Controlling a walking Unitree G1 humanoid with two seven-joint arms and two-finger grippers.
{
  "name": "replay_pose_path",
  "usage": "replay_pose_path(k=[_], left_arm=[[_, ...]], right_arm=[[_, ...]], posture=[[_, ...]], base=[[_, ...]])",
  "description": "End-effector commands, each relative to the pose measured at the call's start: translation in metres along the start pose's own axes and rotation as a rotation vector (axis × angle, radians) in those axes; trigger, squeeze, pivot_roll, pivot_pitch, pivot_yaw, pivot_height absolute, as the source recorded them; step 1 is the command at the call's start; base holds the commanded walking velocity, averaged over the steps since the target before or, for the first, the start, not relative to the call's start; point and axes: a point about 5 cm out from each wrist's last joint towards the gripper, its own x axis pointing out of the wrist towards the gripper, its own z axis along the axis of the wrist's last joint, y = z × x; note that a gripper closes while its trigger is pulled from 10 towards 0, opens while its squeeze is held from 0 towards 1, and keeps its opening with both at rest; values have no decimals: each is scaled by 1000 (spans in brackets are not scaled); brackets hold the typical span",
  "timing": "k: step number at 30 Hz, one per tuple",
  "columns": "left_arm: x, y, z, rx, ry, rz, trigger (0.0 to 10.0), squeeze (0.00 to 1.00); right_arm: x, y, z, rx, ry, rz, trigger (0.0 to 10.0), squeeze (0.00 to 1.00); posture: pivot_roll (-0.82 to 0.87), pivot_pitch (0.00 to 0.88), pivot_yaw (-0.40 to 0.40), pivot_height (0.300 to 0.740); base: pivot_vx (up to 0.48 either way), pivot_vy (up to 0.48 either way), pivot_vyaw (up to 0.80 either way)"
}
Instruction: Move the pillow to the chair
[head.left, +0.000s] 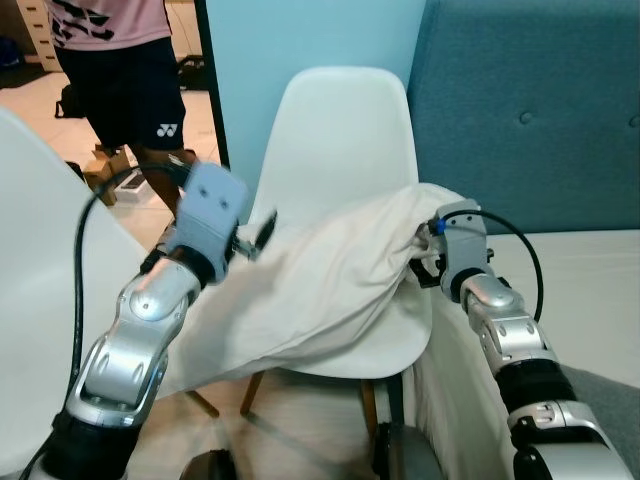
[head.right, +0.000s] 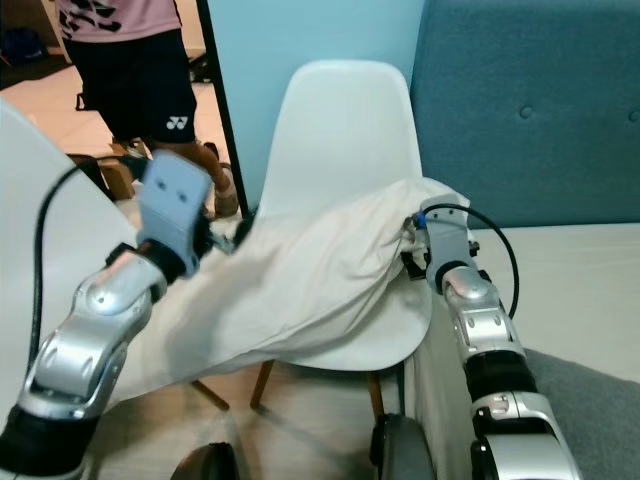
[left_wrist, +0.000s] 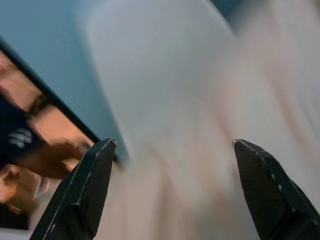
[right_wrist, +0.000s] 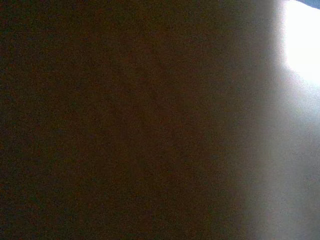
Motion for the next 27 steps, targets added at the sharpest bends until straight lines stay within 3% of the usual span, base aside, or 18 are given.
replay_pose_path(k=[1, 3, 5, 6, 8, 10, 12, 13, 16, 21, 22, 25, 27], left_arm=[[-6, -10, -10, 20, 79, -51, 10000, 1000], [-14, -16, -16, 52, 119, -81, 10000, 1000], [-30, -15, -19, 197, 171, -140, 10000, 1000], [-30, -15, -19, 197, 171, -140, 10000, 1000], [-50, -7, -25, 320, 257, -232, 10000, 1000], [-50, -7, -25, 320, 257, -232, 10000, 1000], [-67, 1, -29, 369, 350, -291, 10000, 1000], [-67, 1, -29, 369, 350, -291, 10000, 1000], [-88, 3, -42, 403, 502, -373, 10000, 1000], [-94, -2, -59, 422, 582, -386, 10000, 1000], [-93, -2, -71, 443, 608, -349, 10000, 0], [-81, 3, -93, 550, 603, -224, 10000, 0], [-78, 5, -95, 572, 594, -193, 10000, 0]], right_arm=[[1, 5, 4, -4, -24, 25, 10000, 0], [1, 6, 4, -5, -25, 33, 10000, 0], [2, 8, 3, -9, -21, 43, 10000, 0], [2, 8, 3, -9, -21, 43, 10000, 0], [2, 10, 2, -12, -17, 54, 10000, 0], [2, 10, 2, -12, -17, 54, 10000, 0], [3, 13, 2, -14, -15, 65, 10000, 0], [3, 13, 2, -14, -15, 65, 10000, 0], [4, 14, 2, -12, -16, 68, 10000, 0], [5, 14, 2, -5, -18, 64, 10000, 0], [5, 14, 3, -2, -20, 62, 10000, 0], [5, 14, 3, 5, -24, 60, 10000, 0], [5, 14, 3, 7, -24, 62, 10000, 0]], posture=[[86, 0, -35, 537], [87, 0, -36, 537], [97, 0, -48, 537], [97, 0, -48, 537], [103, 0, -53, 537], [103, 0, -53, 537], [104, 0, -52, 537], [104, 0, -52, 537], [111, 0, -48, 537], [109, 0, -44, 537], [106, 0, -43, 537], [107, 0, -48, 537], [107, 0, -48, 537]], base=[[0, 0, 0], [0, 0, 0], [0, 0, 0], [0, 0, 0], [0, 0, 0], [0, 0, 0], [0, 0, 0], [0, 0, 0], [0, 0, 0], [0, 0, 0], [0, 0, 0], [0, 0, 0], [0, 0, 0]])
